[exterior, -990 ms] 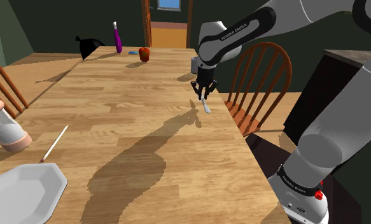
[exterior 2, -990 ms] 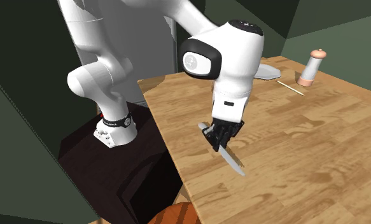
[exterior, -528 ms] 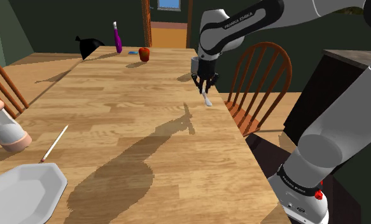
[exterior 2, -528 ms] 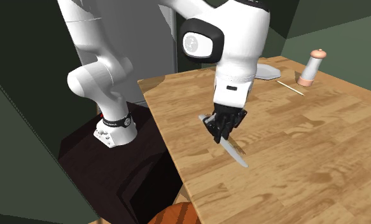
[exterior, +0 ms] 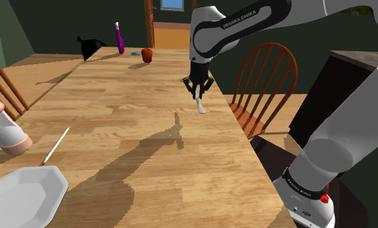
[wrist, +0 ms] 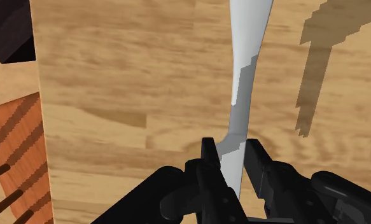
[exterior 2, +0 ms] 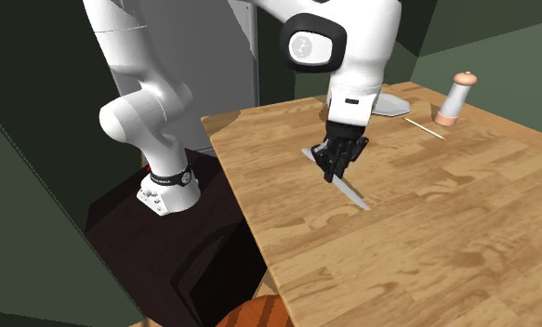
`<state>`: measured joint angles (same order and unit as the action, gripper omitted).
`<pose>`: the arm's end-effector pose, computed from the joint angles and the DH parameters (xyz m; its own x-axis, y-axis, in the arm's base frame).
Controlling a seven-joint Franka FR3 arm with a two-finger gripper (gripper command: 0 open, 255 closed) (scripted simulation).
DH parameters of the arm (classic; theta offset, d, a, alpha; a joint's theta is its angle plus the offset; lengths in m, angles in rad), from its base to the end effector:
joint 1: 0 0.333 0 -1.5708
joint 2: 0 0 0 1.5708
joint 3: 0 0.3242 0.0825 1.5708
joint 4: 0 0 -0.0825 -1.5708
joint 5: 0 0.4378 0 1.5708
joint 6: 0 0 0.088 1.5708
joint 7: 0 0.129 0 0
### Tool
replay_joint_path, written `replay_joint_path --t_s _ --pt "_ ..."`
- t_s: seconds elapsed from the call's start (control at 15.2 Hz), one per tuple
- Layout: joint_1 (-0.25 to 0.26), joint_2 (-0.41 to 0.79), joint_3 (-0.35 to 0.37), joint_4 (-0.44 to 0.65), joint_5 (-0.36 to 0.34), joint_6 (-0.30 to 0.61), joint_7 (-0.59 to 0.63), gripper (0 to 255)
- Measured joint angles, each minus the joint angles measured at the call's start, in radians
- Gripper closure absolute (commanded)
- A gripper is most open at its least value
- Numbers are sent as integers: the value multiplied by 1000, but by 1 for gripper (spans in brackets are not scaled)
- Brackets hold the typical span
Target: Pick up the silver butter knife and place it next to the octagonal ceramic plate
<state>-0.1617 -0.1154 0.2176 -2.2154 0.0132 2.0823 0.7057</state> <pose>0.5491 0.0321 0.3827 0.7911 -0.6116 -0.0067 -0.6113 -0.7910 0.0234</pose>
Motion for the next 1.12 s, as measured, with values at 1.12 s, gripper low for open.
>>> replay_joint_path --t_s 1.12 --pt "193 166 224 196 -42 -41 438 255"
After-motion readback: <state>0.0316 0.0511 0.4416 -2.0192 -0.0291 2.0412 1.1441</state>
